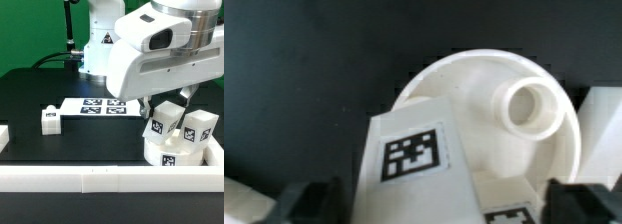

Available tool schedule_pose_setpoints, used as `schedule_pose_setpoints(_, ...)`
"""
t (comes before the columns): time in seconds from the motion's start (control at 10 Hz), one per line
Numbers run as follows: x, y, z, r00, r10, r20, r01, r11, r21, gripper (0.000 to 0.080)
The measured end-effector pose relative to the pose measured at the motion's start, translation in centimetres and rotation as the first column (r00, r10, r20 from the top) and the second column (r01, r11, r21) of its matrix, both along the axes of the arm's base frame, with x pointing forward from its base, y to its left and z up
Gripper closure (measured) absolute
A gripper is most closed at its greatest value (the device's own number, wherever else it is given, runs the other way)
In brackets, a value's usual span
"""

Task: Assemble stool

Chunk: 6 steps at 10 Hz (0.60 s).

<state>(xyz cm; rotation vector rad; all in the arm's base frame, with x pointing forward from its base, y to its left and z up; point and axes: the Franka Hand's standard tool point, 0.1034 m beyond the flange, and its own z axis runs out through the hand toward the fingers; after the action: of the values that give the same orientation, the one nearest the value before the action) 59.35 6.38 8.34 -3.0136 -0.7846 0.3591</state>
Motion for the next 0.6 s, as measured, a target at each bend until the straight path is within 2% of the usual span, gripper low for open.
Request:
schedule_pose_setpoints(0.1,0.02,-0.46,-0.12,1.000,0.012,-0.003,-0.012,1.000,0.002,0.0422)
schedule_pose_setpoints(0.2,0.06,-0.96,-0.12,1.000,0.005,-0.003,-0.005,1.000,0.002,0.0456)
schedule_pose_setpoints(0.4,0.05,-0.98,-0.14,0.999,-0.054,0.000,0.054,0.998,-0.011,0.0456)
schedule_pose_setpoints(0.6,0.15,-1.03,-0.16,0.975,-0.222,0.022,0.223,0.974,-0.045,0.0455)
